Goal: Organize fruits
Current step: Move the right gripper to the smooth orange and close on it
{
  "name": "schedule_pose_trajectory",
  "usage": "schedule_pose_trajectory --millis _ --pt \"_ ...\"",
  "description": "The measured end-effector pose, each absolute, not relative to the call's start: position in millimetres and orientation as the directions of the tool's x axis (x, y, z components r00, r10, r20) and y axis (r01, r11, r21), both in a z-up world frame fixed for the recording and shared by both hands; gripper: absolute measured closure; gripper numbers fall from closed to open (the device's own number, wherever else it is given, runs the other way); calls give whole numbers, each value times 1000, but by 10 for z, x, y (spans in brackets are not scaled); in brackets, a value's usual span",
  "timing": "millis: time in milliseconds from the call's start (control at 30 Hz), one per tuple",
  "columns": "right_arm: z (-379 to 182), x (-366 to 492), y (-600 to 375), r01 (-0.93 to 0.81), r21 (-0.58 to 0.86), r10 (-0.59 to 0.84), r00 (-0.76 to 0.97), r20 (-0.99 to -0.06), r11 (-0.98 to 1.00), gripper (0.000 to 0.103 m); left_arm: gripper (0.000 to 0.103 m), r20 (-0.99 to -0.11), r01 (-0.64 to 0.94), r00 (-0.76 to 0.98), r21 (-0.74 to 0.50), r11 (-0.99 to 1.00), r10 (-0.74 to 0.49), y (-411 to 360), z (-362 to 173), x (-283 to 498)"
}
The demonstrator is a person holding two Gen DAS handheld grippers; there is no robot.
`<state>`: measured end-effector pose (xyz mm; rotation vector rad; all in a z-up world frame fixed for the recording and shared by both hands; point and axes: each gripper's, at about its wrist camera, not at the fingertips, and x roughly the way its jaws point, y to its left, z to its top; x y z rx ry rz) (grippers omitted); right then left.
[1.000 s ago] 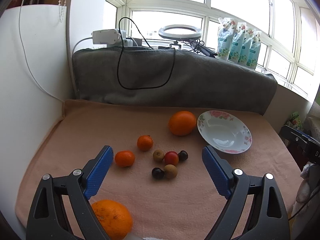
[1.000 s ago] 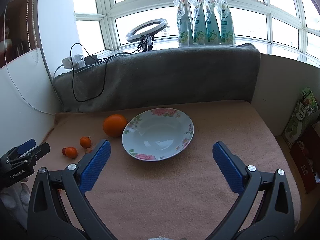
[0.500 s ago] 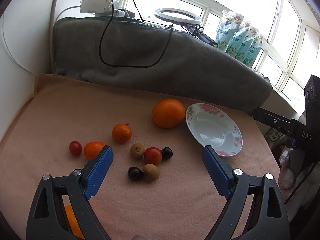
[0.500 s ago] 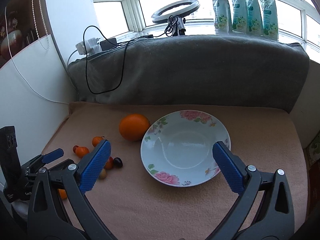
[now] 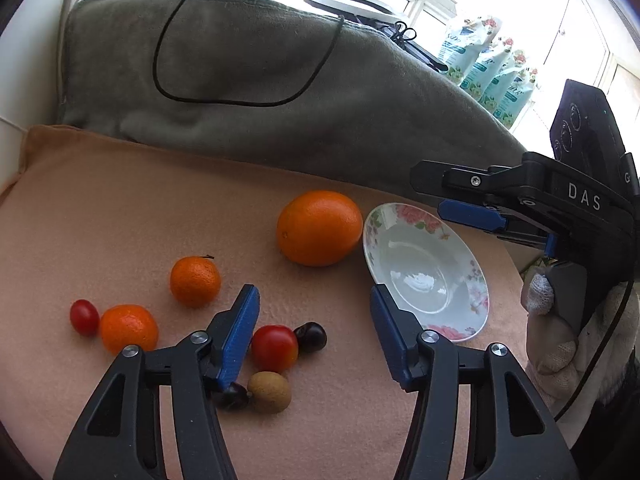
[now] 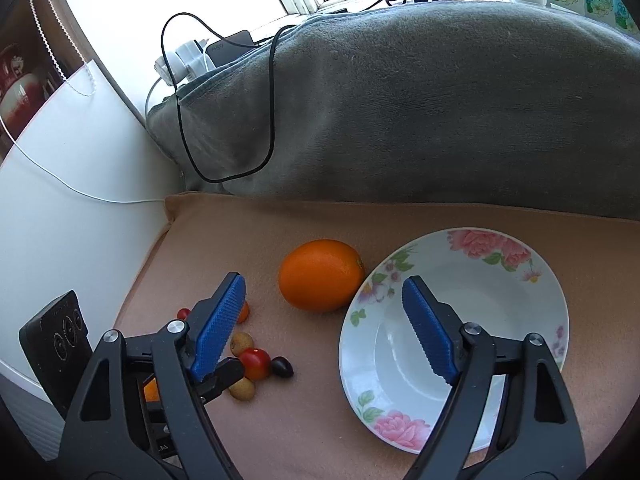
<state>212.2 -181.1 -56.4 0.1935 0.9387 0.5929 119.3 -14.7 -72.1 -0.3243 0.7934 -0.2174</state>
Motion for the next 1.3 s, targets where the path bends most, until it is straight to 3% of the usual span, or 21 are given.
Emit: schedule_pose_trajectory --millis 400,1300 --pt "-916 2611 -1557 -385 453 577 326 -749 804 36 50 -675 48 661 -396 917 -327 -133 -842 1523" --pt "-1111 2757 -1108 -453 367 520 276 -809 812 37 52 -692 44 616 -448 893 -377 -187 -1118 1980"
